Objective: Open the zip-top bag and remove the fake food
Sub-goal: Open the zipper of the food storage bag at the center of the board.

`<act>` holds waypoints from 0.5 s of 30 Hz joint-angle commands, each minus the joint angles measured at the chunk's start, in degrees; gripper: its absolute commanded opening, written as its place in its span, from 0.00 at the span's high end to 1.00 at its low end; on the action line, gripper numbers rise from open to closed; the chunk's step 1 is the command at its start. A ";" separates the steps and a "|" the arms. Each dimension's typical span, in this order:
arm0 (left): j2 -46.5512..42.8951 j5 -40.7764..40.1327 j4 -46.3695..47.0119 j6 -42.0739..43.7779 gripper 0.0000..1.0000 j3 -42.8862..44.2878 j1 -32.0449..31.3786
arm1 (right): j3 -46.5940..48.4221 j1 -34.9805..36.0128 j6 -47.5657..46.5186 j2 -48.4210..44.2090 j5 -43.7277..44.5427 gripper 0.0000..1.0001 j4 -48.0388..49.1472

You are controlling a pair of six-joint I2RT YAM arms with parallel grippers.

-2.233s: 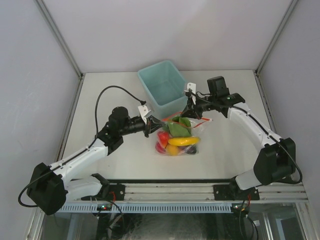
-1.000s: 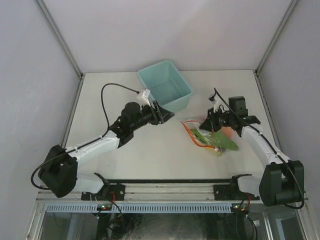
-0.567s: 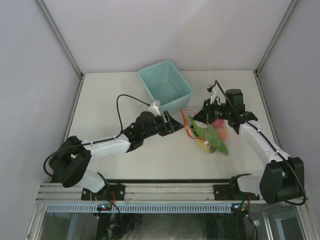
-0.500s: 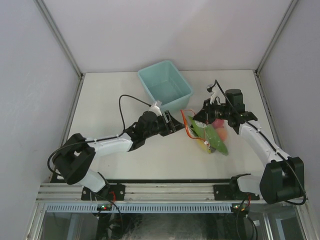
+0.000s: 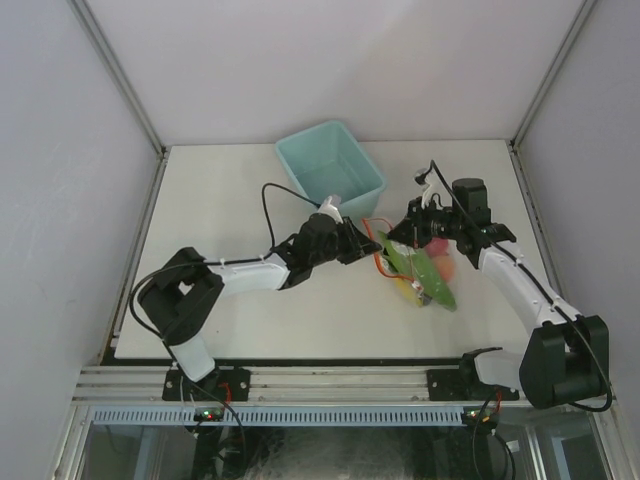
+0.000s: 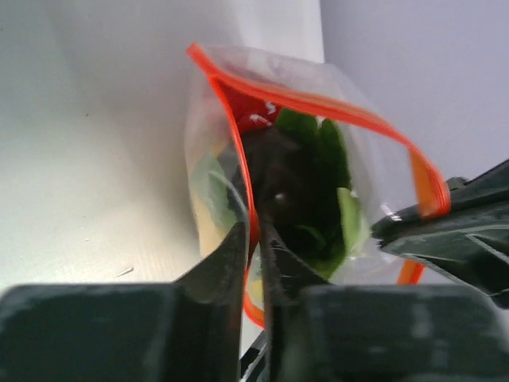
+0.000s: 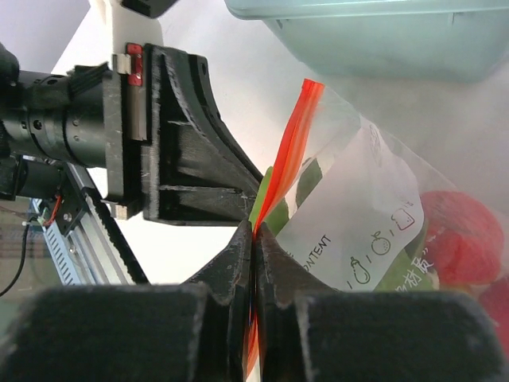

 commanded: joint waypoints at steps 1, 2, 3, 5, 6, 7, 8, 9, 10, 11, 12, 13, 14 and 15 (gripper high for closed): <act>0.73 1.92 0.73 -1.08 0.91 1.00 -0.29 | 0.15 0.08 -2.69 -2.22 0.93 1.00 0.10; -0.20 1.41 -0.80 -0.87 0.92 0.12 -0.29 | -0.04 0.11 -3.66 -2.17 1.44 1.00 -0.28; -2.46 0.38 -2.93 -0.17 0.93 -0.93 -0.29 | -0.17 0.19 -4.51 -2.11 2.06 1.00 -0.67; -6.96 -2.47 -8.44 1.81 0.94 -2.78 -0.29 | -0.47 0.20 -5.91 -1.99 3.23 1.00 -1.12; -9.19 -3.97 -11.89 2.43 0.94 -3.74 -0.24 | -0.70 0.20 -6.48 -1.89 3.62 1.00 -1.15; -11.27 -5.15 -13.69 2.64 0.94 -4.81 -0.14 | -0.91 0.20 -6.92 -1.89 3.83 1.00 -1.11; -12.93 -5.95 -15.53 2.64 0.94 -5.67 0.03 | -1.12 0.12 -7.25 -1.97 3.82 1.00 -0.97; -14.25 -6.42 -17.85 2.58 0.94 -6.17 0.18 | -1.24 0.06 -7.33 -2.05 3.64 1.00 -0.97; -15.10 -6.71 -20.56 2.28 0.94 -6.25 0.23 | -1.34 -0.04 -7.58 -2.33 3.30 1.00 -1.02; -15.74 -6.80 -22.64 1.98 0.93 -6.56 0.24 | -1.43 -0.02 -7.65 -2.64 2.89 1.00 -1.04; -16.15 -6.61 -23.71 1.55 0.92 -7.05 0.24 | -1.53 -0.01 -7.79 -3.02 2.40 1.00 -1.04; -16.44 -6.48 -24.52 0.87 0.87 -7.66 0.24 | -1.58 -0.05 -7.78 -3.41 1.56 1.00 -1.11; -16.63 -6.54 -25.53 0.39 0.81 -8.04 0.24 | -1.69 -0.02 -7.77 -3.73 0.45 1.00 -1.08; -16.73 -6.73 -26.73 0.25 0.73 -8.05 0.24 | -1.92 0.13 -7.76 -4.07 -0.74 1.00 -1.03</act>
